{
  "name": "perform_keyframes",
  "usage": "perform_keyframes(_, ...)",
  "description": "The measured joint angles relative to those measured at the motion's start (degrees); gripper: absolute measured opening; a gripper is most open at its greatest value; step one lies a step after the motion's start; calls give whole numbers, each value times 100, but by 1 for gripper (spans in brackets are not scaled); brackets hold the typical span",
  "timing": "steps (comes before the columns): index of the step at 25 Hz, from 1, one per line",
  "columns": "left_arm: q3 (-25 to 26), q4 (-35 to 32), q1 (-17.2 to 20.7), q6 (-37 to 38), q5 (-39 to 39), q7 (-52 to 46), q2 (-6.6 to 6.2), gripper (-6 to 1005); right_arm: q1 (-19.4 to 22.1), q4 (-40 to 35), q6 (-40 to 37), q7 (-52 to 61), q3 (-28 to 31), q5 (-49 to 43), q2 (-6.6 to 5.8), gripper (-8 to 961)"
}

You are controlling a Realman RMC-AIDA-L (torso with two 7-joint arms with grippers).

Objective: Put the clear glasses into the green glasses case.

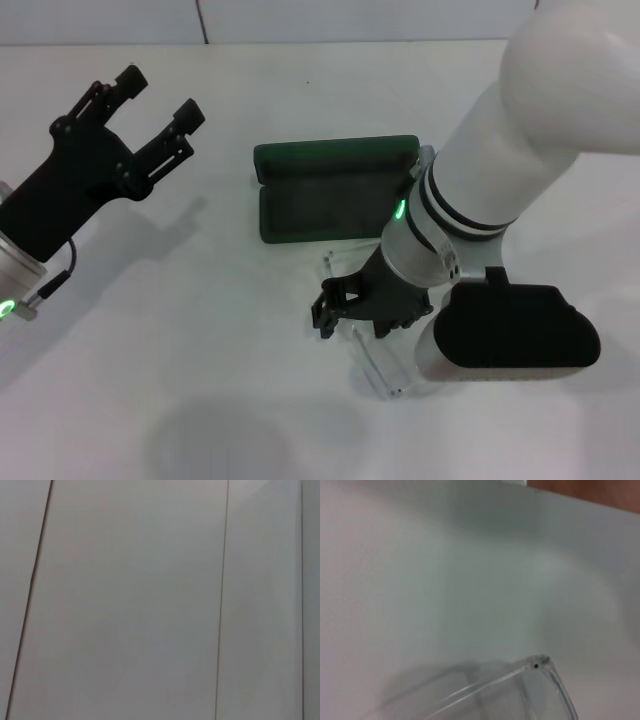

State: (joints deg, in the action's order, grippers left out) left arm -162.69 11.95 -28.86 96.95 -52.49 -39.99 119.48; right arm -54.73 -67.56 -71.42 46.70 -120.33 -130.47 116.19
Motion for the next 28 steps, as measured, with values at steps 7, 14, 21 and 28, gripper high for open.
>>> perform_keyframes(7, 0, -23, 26, 5, -12, 0, 5, 820, 44, 11, 111, 98, 9, -8, 0, 643)
perform_keyframes(14, 0, -26, 19, 9, -17, 0, 5, 820, 82, -106, -56, 329, 194, 36, 0, 354)
perform_keyframes(21, 5, -38, 33, 71, -22, -38, 7, 819, 192, -312, -596, 799, 1140, 107, 1, 139)
perform_keyframes(28, 7, -128, 26, 72, -33, -70, 12, 819, 1171, -771, -574, 829, 2816, 613, -9, 120)
